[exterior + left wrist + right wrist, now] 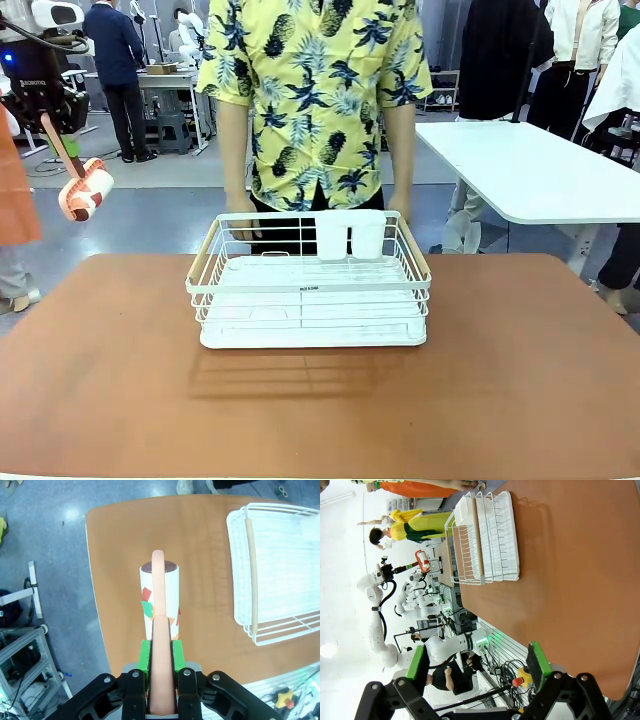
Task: Clean the table.
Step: Place the Lint Roller down when the Dish drying rack is positioned in the middle of the table.
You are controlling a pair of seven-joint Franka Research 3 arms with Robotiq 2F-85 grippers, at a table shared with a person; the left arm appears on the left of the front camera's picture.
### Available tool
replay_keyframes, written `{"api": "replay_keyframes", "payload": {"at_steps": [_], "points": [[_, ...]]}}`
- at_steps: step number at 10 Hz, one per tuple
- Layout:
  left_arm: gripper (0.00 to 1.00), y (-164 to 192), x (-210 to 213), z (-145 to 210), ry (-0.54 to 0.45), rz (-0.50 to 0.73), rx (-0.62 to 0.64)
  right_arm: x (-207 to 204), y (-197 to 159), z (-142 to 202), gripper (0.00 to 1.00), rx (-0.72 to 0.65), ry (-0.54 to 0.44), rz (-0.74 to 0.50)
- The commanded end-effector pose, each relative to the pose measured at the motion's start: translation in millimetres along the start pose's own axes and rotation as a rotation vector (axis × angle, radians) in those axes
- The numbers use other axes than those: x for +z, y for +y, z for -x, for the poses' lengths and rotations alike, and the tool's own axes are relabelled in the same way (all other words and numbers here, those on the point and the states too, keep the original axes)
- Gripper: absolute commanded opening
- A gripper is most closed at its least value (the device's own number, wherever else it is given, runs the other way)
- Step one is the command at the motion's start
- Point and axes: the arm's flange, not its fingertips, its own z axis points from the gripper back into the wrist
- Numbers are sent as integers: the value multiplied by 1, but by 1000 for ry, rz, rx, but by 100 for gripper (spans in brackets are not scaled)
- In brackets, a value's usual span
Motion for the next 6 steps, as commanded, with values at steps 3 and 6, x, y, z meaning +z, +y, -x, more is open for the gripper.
{"api": "replay_keyframes", "payload": {"at_steps": [3, 6], "points": [[19, -22, -14, -7, 38, -16, 586, 0, 3, 1, 100, 3, 0, 2], [19, -29, -67, -11, -134, 173, 1243, 0, 3, 1, 100, 3, 0, 2]]}}
